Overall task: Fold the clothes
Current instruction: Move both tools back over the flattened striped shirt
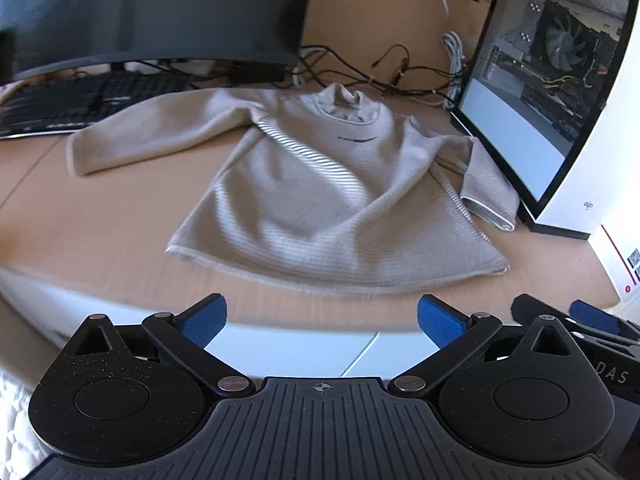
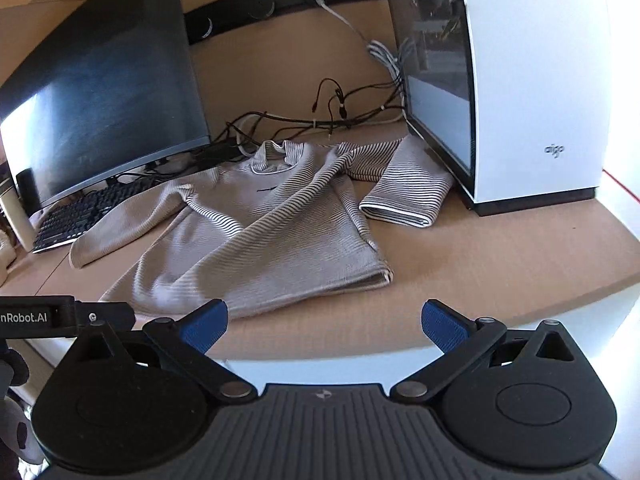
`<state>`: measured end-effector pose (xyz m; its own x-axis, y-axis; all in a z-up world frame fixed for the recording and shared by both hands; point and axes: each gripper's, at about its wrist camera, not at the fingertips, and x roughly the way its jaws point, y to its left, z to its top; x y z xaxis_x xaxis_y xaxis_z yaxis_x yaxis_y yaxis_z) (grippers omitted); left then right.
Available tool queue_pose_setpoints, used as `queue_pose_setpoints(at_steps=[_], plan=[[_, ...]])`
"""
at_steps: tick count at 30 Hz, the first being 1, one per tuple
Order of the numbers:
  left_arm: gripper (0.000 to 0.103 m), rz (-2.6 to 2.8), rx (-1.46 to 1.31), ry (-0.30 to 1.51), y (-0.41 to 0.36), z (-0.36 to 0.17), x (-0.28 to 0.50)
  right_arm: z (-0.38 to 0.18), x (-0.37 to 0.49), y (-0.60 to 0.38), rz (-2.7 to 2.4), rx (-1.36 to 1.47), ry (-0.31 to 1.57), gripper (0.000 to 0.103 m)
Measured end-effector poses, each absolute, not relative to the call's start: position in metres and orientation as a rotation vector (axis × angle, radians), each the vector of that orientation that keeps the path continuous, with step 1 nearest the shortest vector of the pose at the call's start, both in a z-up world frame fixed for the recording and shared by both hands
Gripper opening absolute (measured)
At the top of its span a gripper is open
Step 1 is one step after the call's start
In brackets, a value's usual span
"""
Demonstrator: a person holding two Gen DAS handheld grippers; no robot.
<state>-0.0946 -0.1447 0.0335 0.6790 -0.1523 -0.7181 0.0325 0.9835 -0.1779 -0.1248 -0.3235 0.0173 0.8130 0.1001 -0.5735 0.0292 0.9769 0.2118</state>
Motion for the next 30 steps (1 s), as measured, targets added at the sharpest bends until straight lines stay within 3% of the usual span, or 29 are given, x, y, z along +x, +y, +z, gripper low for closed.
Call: queue_pose_setpoints(at_steps=[8,18,25,30], plan=[[0.103,-0.166,-0.164,0.861,-0.145,0.03,-0.012,-0.001,-0.061,-0.346,0.029,0.273,0.712,0.103],[0.103,-0.343,-0.201,0.964,-0.114,-0.018,0.096,-0.006,-0.004,-0.342,-0.059,0.215,0.837,0.103],[0.103,-0.33,-0.283,0.978,-0.09,-0.035,0.109,0.0,0.029,-0.341,-0.007,0.153,0.849,0.103],[0.103,-0.344,-0.194,0.953,-0.094,-0.039,0.103,-0.022,0.068,-0.342,0.109,0.176,0.878,0.103]])
